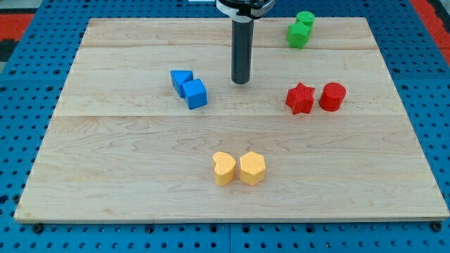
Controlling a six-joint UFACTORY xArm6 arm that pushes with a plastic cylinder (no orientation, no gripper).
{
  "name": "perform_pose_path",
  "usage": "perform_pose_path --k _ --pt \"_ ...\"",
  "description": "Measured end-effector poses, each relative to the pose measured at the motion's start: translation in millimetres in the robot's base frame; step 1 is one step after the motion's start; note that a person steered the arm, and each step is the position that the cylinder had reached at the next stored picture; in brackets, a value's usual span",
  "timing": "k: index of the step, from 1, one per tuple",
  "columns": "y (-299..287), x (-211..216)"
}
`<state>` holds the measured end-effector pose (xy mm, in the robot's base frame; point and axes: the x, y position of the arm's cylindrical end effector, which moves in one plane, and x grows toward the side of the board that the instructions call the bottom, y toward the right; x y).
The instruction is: Slide the blue blocks to the center left side of the board
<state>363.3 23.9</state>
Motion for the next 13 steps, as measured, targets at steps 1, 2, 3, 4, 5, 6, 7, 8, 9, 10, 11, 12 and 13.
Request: perform_pose_path --k 1,2,3,4,5,6,7,8,9,10,11,12,13 --pt "0 0" --pt "0 0" --pt "0 0" --pt "0 0" --pt "12 1" --pt "31 14" --pt "35 32" --pt "34 38" --pt "32 38" --pt "-4 39" --pt "-82 39" --pt "-163 39" --pt "-223 35"
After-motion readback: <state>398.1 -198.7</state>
